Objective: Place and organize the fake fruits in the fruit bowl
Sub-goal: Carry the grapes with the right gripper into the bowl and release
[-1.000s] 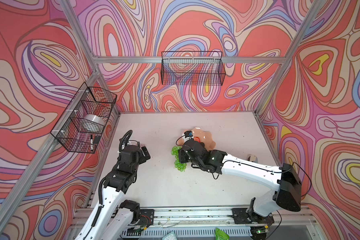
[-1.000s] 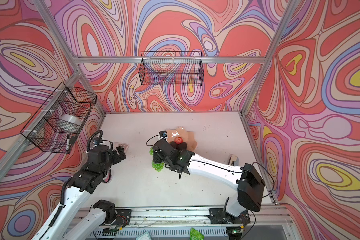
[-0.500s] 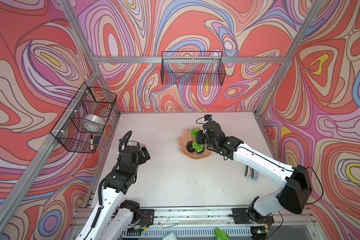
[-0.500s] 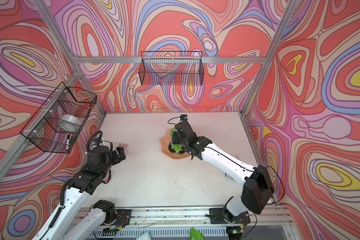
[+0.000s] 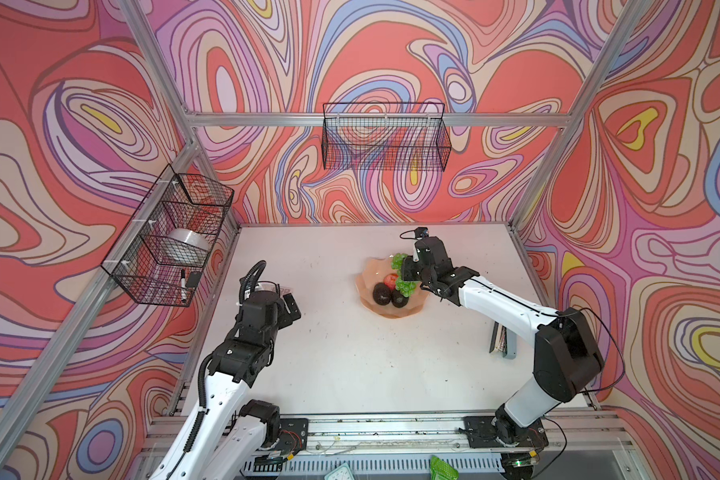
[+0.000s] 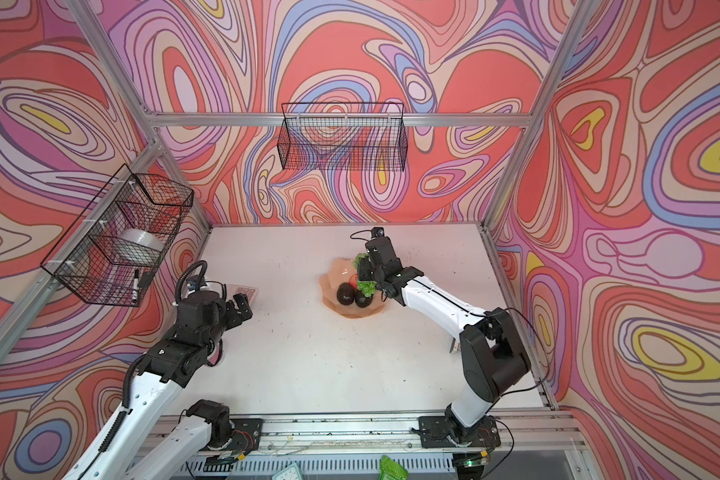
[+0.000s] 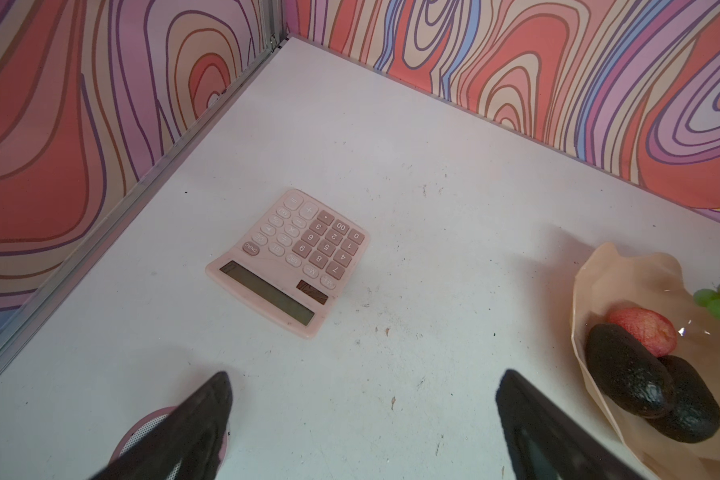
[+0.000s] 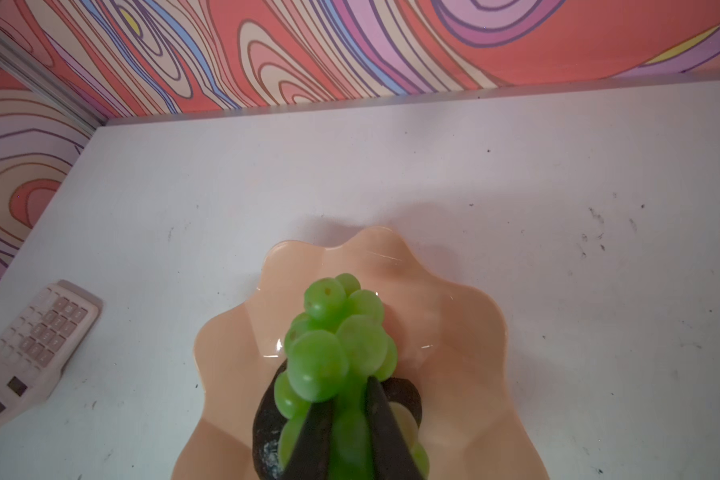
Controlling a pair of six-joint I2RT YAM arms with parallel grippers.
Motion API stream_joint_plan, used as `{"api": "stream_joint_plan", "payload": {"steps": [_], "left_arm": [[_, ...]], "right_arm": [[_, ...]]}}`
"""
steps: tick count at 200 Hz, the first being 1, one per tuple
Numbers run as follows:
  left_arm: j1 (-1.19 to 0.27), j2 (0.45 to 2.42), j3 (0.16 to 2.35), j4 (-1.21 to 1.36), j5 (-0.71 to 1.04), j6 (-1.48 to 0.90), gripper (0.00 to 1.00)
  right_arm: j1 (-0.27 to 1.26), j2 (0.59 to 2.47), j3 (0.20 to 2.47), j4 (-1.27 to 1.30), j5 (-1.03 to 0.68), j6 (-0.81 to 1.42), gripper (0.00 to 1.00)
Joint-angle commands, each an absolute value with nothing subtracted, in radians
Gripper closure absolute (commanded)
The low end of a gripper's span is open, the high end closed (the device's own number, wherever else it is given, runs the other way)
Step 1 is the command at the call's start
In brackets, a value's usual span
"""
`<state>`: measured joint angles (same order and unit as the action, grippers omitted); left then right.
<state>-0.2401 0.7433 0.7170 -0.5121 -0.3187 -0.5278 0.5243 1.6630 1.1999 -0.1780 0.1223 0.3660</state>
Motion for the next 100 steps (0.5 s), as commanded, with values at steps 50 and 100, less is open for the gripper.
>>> {"api": "stream_joint_plan", "payload": {"steps": [50,100], "left_arm": [[-0.232,0.761,0.714,-0.521,-0.339,-0.530,0.00],[-0.232,0.764,0.712,-0.517,-0.339,-0.530,0.00]], "right_arm": [[0.483,1.719,1.154,-0.098,0.080,0.360,0.83],[0.471,1.715,1.159,-0.111,0.044,0.364,0.54]]}}
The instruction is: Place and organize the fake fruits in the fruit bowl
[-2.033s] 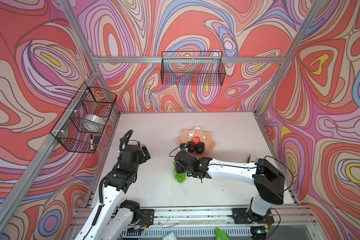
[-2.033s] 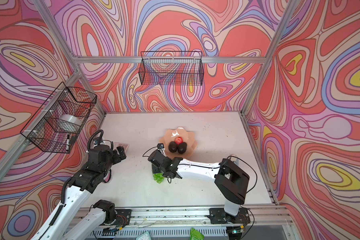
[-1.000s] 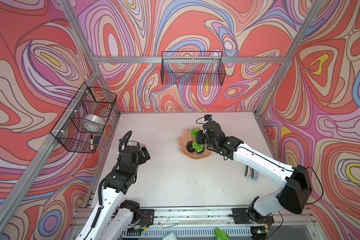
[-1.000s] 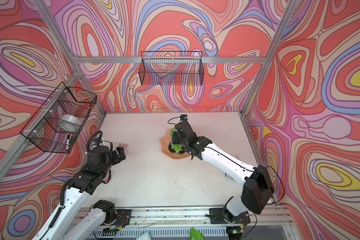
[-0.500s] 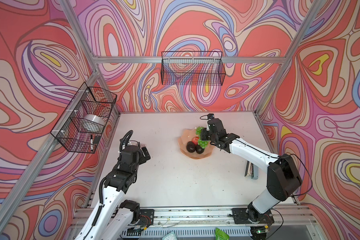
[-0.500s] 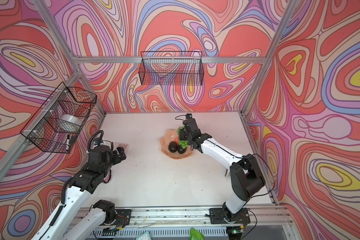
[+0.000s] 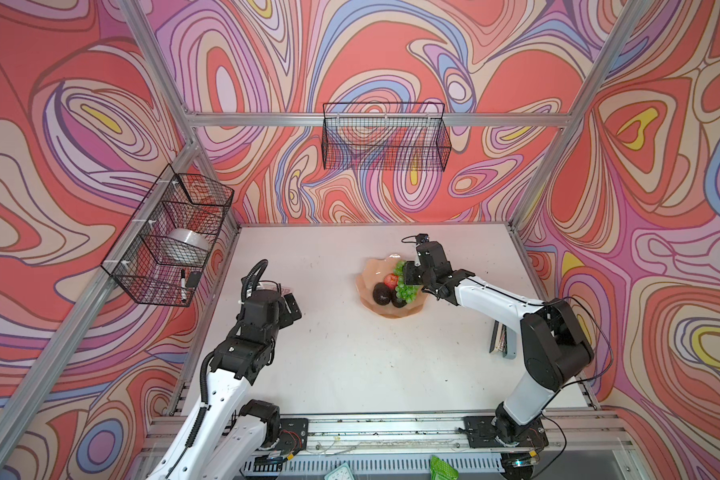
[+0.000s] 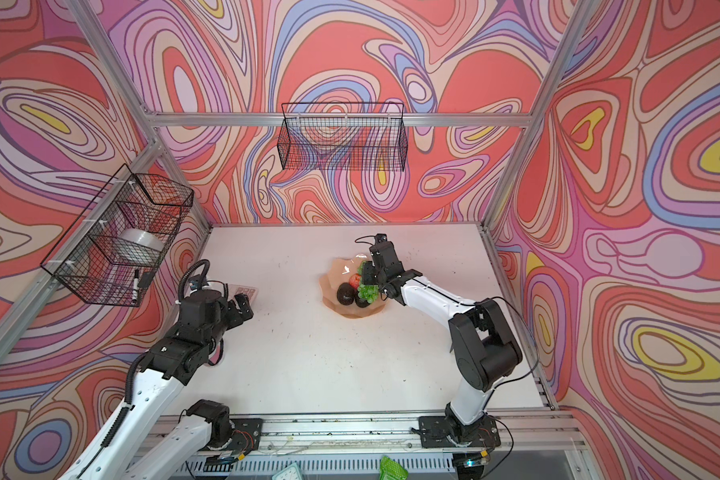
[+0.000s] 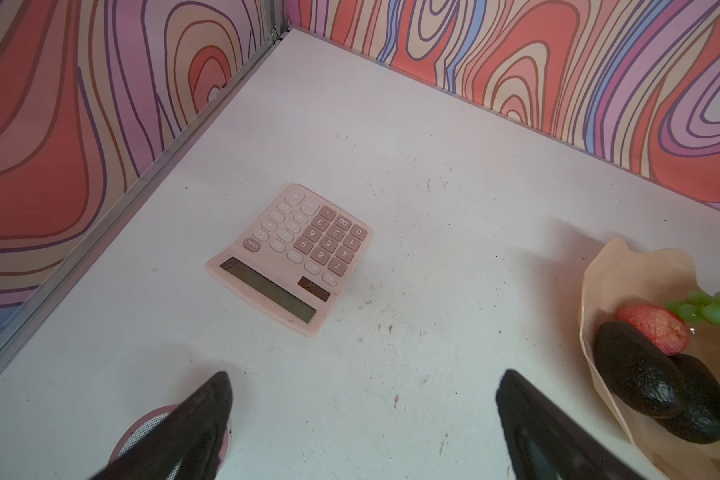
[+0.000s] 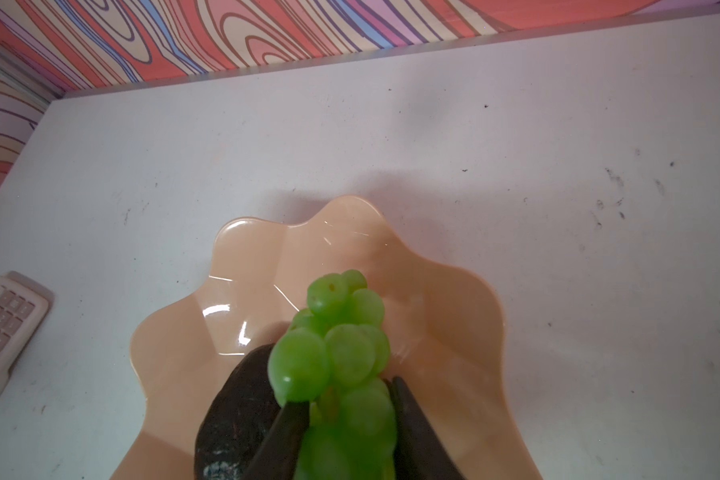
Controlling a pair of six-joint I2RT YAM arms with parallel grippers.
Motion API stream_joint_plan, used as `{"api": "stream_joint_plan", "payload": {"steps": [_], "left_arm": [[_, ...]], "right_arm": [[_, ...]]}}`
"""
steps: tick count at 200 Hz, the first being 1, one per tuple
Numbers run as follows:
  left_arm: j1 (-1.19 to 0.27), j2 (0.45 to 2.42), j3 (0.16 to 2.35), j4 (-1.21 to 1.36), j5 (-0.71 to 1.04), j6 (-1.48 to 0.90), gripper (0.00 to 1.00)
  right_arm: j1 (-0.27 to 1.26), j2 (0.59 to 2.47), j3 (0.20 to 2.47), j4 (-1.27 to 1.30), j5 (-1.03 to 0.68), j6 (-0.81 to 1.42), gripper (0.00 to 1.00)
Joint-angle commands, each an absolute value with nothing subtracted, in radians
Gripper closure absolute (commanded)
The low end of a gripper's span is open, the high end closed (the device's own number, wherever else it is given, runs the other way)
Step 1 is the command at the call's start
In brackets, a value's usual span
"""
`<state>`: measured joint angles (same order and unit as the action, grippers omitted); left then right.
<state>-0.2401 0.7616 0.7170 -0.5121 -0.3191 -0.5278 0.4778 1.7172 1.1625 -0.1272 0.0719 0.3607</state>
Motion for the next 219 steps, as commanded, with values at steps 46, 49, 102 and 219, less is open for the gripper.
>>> {"api": "stream_joint_plan", "payload": {"steps": [46,49,102,219], "left_arm": [[-0.232,0.755,0.711,-0.505,-0.345,-0.532,0.00],[-0.232,0.754,0.710,-0.501,-0.344,-0.532,0.00],[-0.232,0.748,0.663,-0.333,-0.395,-0.480,0.00],[-0.222,1.075,0.245,0.642,-0.544,-0.055,0.00]], "right_arm": [[0.462,1.666,1.162,-0.097,0.023,0.349,0.34],[0.461,1.661,1.163,-0.096,0.021,0.347,0.32],[0.431,1.531,1.157,-0.115,0.058,0.291,0.02],[0.169,1.277,0.431,0.601,0.426,0.101,0.02]]}}
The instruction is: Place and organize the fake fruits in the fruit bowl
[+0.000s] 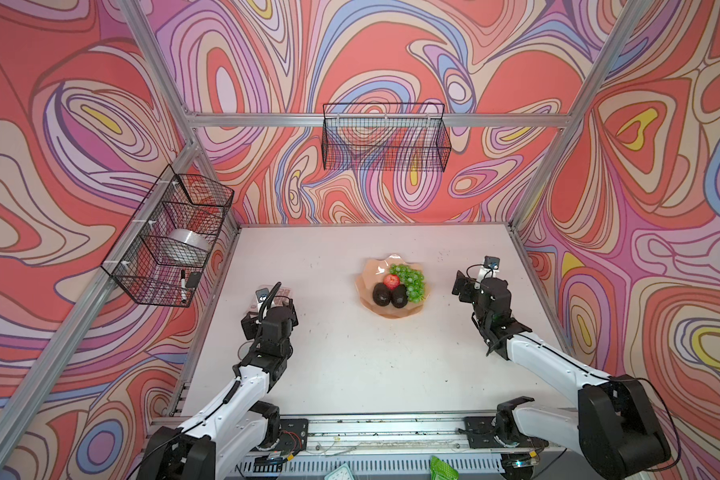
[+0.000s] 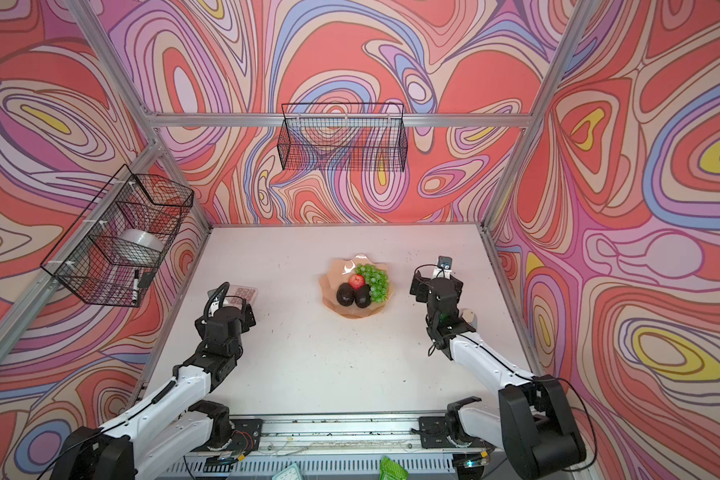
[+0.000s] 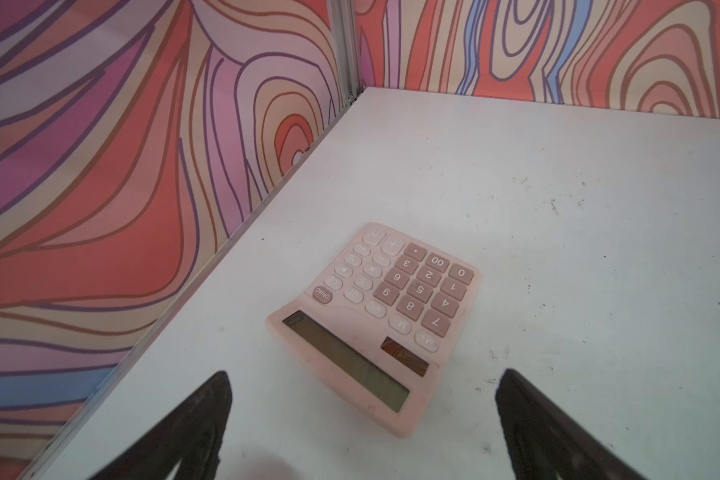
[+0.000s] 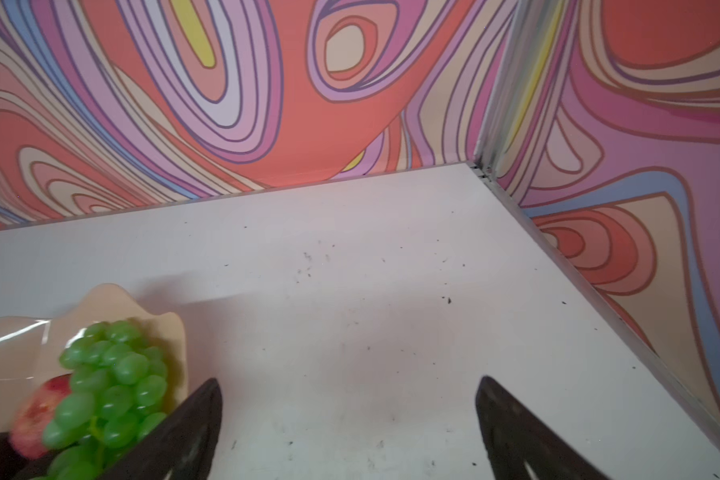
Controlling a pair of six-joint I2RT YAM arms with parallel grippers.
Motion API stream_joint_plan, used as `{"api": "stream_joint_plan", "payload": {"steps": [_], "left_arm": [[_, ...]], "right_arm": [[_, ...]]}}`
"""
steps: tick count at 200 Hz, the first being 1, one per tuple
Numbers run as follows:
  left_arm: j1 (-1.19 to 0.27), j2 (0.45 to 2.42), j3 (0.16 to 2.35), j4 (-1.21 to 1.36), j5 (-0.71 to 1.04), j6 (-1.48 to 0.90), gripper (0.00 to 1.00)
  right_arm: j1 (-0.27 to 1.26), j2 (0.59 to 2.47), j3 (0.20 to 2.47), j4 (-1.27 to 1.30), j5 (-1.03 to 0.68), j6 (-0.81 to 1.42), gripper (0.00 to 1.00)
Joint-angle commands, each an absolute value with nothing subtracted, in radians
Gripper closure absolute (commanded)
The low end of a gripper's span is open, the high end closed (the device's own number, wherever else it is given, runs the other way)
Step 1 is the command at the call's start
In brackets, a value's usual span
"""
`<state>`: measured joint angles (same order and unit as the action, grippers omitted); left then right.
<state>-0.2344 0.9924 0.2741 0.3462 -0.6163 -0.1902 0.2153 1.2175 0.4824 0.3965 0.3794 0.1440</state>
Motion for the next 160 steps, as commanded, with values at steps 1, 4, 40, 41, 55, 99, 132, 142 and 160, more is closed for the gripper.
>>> {"api": "stream_joint_plan", "payload": {"steps": [1,4,40,41,55,99,132,142,160], "left_arm": [[-0.221,1.081,0.244,0.649,-0.540,-0.054,0.00],[-0.218,1.098,0.241,0.668,-0.529,-0.048,0.00],[-0.141,1.266,0.247,0.842,-0.375,-0.050,0.00],[-0.137,1.270,0.248,0.848,-0.373,-0.053,0.00],[-0.110,1.314,0.278,0.851,-0.358,-0.046,0.00],[-0.078,1.545,0.277,1.093,-0.266,-0.009,0.00],[-0.075,1.547,0.323,1.012,-0.285,-0.022,0.00],[-0.075,1.553,0.340,0.990,-0.287,-0.017,0.00],[-0.072,1.545,0.362,0.922,-0.283,-0.029,0.00]], "right_arm": [[0.168,1.283,0.429,0.610,0.424,0.099,0.02],[0.163,1.296,0.421,0.637,0.419,0.091,0.02],[0.092,1.474,0.396,0.888,0.345,0.041,0.02],[0.090,1.480,0.396,0.892,0.344,0.041,0.02],[0.078,1.545,0.390,0.964,0.310,0.032,0.02],[0.051,1.693,0.384,1.108,0.244,0.036,0.02],[0.050,1.717,0.424,1.058,0.271,0.036,0.02],[0.051,1.713,0.445,1.010,0.288,0.045,0.02],[0.051,1.717,0.452,1.002,0.289,0.046,0.02]]}}
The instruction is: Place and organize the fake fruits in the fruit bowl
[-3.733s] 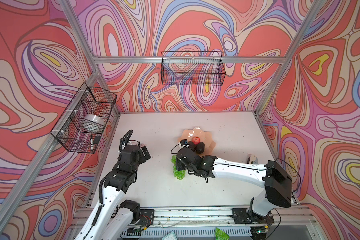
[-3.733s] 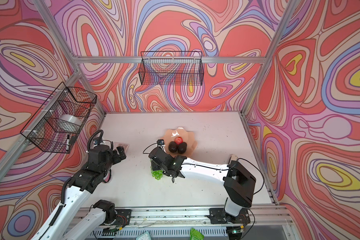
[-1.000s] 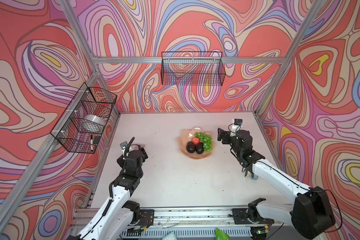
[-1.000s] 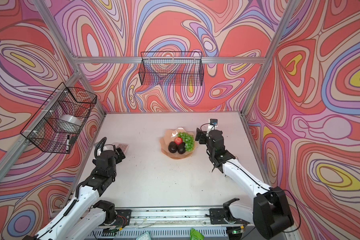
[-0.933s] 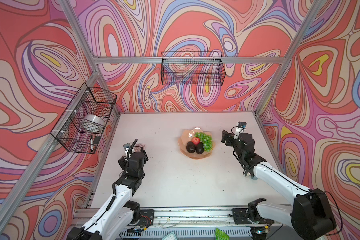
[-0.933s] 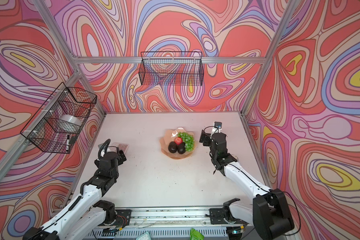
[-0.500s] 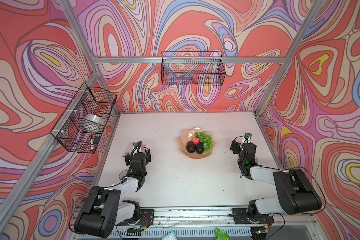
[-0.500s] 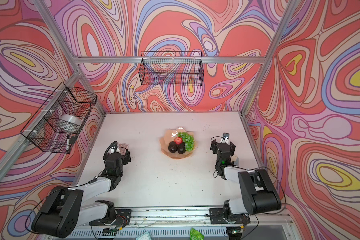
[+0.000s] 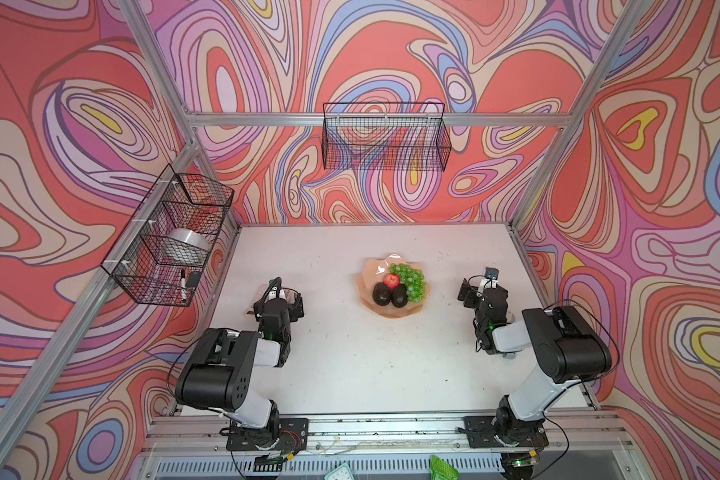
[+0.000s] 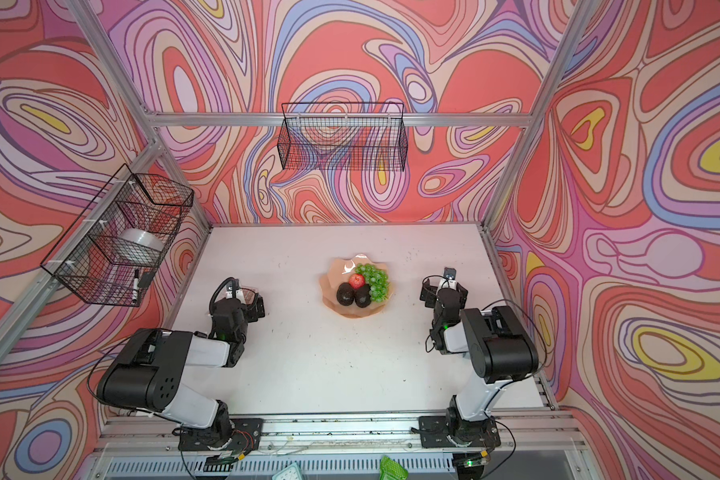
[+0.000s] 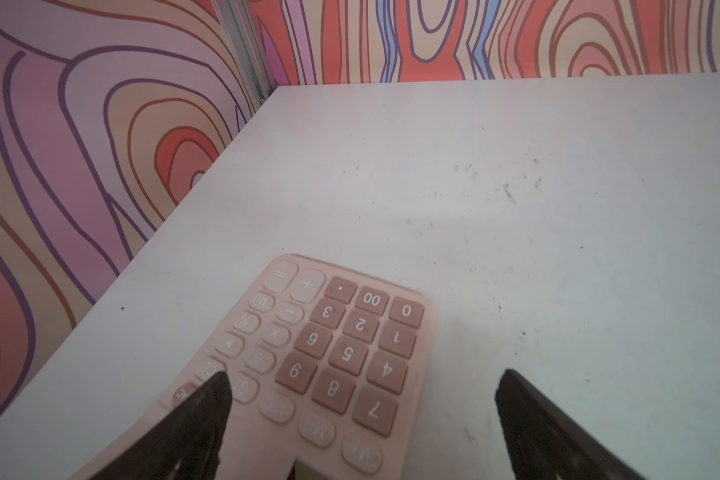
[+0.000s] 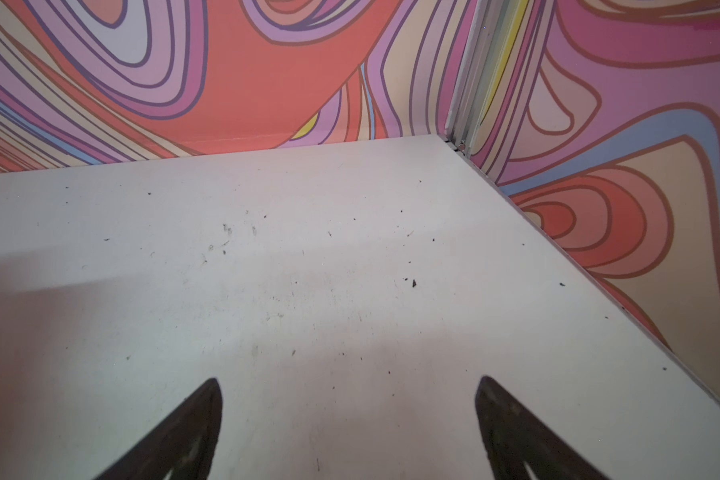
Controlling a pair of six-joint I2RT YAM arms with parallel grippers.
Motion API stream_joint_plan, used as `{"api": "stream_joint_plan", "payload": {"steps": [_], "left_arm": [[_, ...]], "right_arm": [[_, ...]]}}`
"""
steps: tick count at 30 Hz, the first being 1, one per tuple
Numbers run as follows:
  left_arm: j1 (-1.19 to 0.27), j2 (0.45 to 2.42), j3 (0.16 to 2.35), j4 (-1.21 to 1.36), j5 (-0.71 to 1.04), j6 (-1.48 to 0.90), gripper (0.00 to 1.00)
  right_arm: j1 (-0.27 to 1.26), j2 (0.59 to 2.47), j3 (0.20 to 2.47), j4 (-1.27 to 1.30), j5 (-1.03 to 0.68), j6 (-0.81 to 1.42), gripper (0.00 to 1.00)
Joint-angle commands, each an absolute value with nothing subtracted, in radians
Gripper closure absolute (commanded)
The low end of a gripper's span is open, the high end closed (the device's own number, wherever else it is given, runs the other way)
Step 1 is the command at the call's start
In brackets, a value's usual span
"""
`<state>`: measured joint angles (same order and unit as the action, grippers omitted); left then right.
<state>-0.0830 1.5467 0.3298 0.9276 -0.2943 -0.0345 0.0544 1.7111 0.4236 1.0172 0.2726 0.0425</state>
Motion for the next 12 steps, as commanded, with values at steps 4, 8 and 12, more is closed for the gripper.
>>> {"api": "stream_joint_plan", "payload": {"steps": [4,8,12], "left_arm": [[-0.072,1.542,0.366,0.913,-0.282,-0.029,0.00],[-0.071,1.545,0.362,0.926,-0.283,-0.027,0.00],[-0.071,1.547,0.362,0.931,-0.283,-0.025,0.00]], "right_arm": [[0.050,1.718,0.449,1.013,0.291,0.044,0.02],[0.050,1.718,0.453,0.996,0.282,0.050,0.01],[0.050,1.717,0.444,1.017,0.289,0.045,0.02]]}}
